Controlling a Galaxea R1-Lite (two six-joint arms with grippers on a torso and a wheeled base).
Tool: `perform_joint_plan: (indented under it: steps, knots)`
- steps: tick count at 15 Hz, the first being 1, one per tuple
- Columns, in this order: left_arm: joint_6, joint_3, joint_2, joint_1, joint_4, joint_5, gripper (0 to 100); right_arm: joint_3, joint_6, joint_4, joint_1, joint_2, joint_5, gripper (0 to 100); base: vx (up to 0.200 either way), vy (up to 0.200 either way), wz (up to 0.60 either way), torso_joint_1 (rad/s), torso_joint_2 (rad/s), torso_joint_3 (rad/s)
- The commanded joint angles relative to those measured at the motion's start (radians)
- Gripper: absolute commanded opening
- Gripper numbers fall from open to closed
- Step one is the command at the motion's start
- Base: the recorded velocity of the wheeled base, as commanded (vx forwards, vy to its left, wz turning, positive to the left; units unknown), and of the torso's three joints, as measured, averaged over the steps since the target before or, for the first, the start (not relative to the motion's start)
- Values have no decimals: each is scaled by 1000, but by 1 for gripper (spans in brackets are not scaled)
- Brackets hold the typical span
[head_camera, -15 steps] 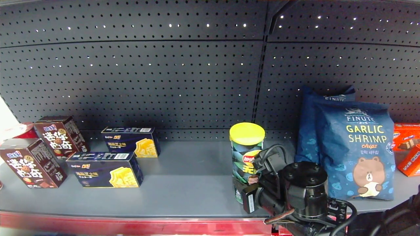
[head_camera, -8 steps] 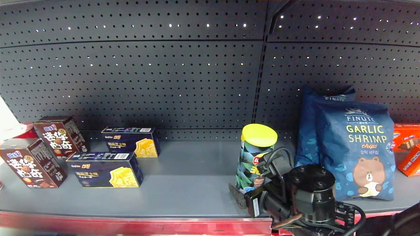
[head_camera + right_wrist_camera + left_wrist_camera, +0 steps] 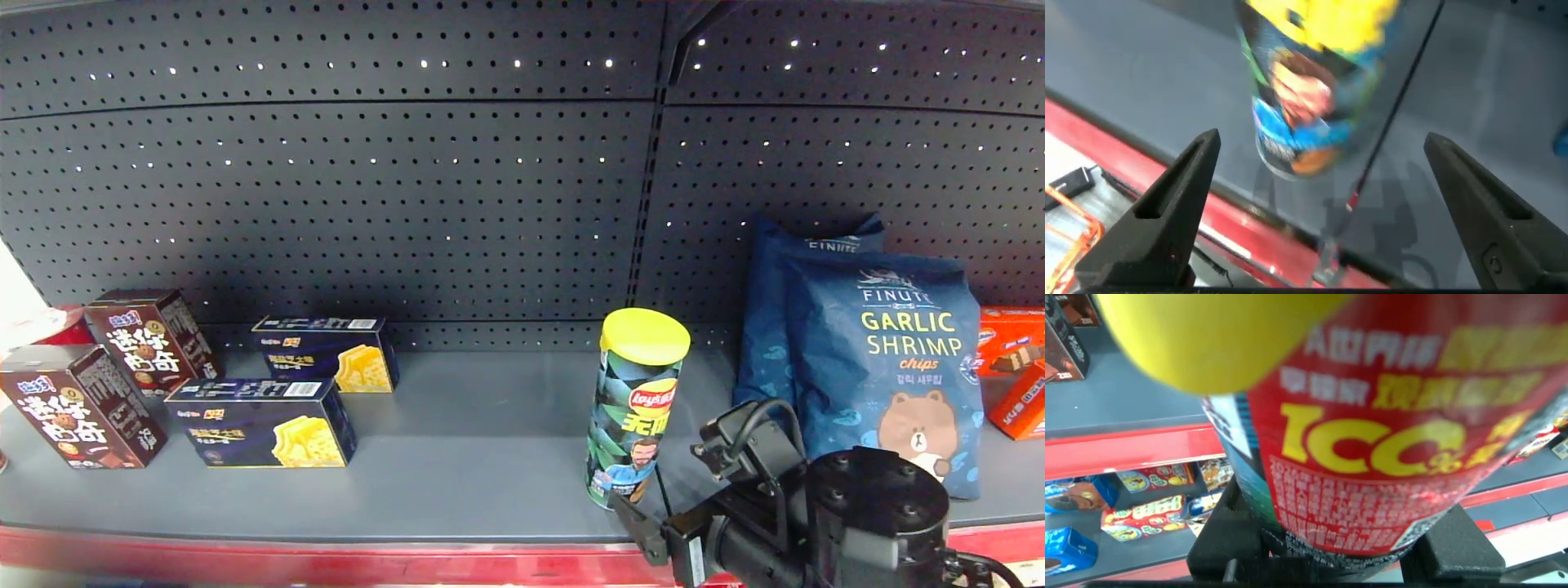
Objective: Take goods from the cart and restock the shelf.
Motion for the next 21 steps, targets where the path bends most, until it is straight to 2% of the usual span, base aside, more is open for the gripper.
perform_joint_plan:
  steps: [1, 2, 4, 7, 10, 15, 21]
  knots:
    - [0, 1, -9, -1, 0, 9, 0, 68, 0, -1, -5, -66, 0, 100, 0, 0, 0, 0, 0, 0]
    - [0, 4, -14, -1, 0, 12, 0, 91, -1, 1, -11, -78, 0, 100, 0, 0, 0, 0, 0, 0]
    - [0, 15, -34, -1, 1, 12, 0, 111, -1, 8, -83, -98, 0, 100, 0, 0, 0, 0, 0, 0]
    - [0, 15, -35, -2, 0, 12, 0, 82, -66, 13, -232, -75, 1, 100, 0, 0, 0, 0, 0, 0]
    - [-2, 15, -37, -2, 1, 12, 0, 13, -73, 13, -304, -21, 0, 100, 0, 0, 0, 0, 0, 0]
    - [-2, 15, -37, -2, 1, 12, 0, -88, -72, 2, -297, 65, 6, 100, 0, 0, 0, 0, 0, 0]
    - [-2, 13, -37, -2, 1, 10, 0, -90, -64, -10, -232, 94, 20, 100, 0, 0, 0, 0, 0, 0]
